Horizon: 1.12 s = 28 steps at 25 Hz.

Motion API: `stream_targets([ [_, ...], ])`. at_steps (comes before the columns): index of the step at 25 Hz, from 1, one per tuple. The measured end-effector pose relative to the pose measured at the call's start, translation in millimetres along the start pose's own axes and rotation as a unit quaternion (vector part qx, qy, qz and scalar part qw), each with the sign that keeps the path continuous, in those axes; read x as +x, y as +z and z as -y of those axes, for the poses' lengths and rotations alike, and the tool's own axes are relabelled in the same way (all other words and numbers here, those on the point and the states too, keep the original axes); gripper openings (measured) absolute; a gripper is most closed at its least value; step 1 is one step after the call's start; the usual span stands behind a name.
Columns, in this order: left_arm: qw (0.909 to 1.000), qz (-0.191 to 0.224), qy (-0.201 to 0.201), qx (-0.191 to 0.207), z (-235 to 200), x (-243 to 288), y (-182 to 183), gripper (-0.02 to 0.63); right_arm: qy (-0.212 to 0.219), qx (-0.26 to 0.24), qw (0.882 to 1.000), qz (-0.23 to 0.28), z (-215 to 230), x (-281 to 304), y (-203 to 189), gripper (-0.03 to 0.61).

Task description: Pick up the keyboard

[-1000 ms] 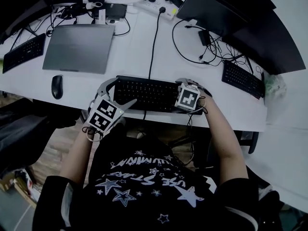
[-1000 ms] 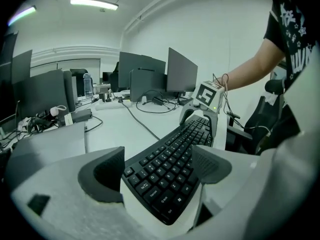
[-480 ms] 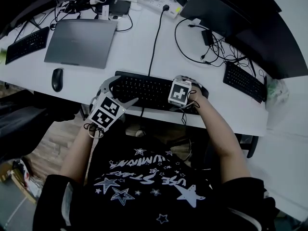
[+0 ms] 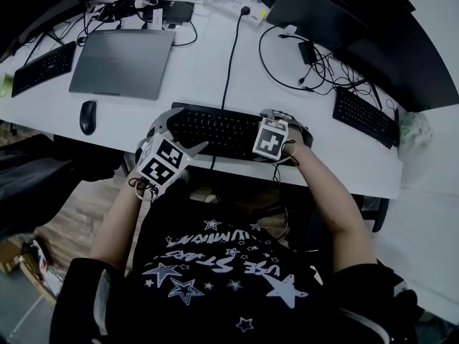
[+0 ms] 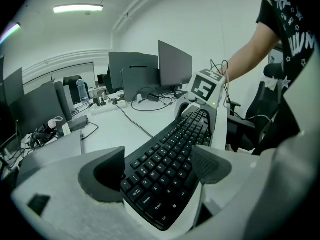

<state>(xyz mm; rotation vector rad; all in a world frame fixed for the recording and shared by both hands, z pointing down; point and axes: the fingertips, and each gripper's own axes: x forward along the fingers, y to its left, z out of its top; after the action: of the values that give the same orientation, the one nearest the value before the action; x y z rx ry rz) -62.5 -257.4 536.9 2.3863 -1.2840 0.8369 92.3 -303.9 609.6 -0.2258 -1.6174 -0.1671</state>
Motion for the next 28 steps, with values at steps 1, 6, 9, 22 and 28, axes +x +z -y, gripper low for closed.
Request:
stream_targets([
  [1,1.0,0.001,0.0,0.007,0.1,0.0,2.1,0.414,-0.009,0.0,1.0,0.0,-0.1,-1.5,0.3,0.574],
  [6,0.9991,-0.002,-0.002,0.043,2.5,5.3,13.0,0.414,-0.059,0.0,0.998,-0.003,-1.1,-7.5,-0.4,0.574],
  [9,0.998,-0.005,-0.002,0.063,6.0,9.3,19.9,0.414,-0.089,0.0,0.996,-0.005,-3.1,-11.9,-1.1,0.574],
  [22,0.9894,-0.03,-0.011,0.141,24.2,13.7,31.0,0.414,-0.216,-0.003,0.976,0.004,-13.2,-29.5,-1.6,0.574],
  [28,0.979,-0.065,-0.035,0.19,29.7,20.9,38.2,0.414,-0.27,-0.009,0.963,0.01,-19.2,-36.9,-2.4,0.574],
])
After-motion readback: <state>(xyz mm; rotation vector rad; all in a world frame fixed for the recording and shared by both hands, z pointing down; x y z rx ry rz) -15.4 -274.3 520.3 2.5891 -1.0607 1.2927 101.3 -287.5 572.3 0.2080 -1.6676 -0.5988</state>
